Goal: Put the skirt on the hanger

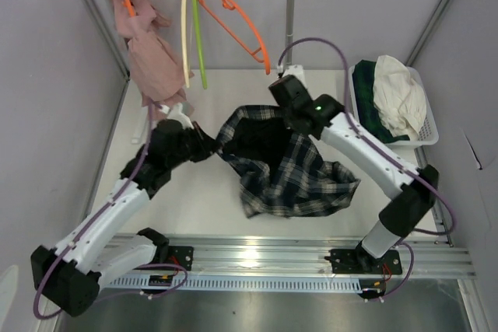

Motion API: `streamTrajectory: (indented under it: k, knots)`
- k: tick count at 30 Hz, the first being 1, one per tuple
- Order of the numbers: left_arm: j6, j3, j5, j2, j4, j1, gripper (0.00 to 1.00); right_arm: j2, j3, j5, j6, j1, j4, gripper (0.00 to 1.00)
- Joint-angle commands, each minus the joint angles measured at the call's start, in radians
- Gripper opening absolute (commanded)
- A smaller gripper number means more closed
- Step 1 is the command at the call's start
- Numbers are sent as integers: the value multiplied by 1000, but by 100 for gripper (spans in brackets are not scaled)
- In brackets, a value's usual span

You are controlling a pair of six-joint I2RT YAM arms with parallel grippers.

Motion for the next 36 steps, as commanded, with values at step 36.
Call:
streamTrajectory:
  k: [36]
  knots:
    - [303, 199, 13, -47, -317, 237, 0, -453, -214, -261, 75, -450, -70, 0]
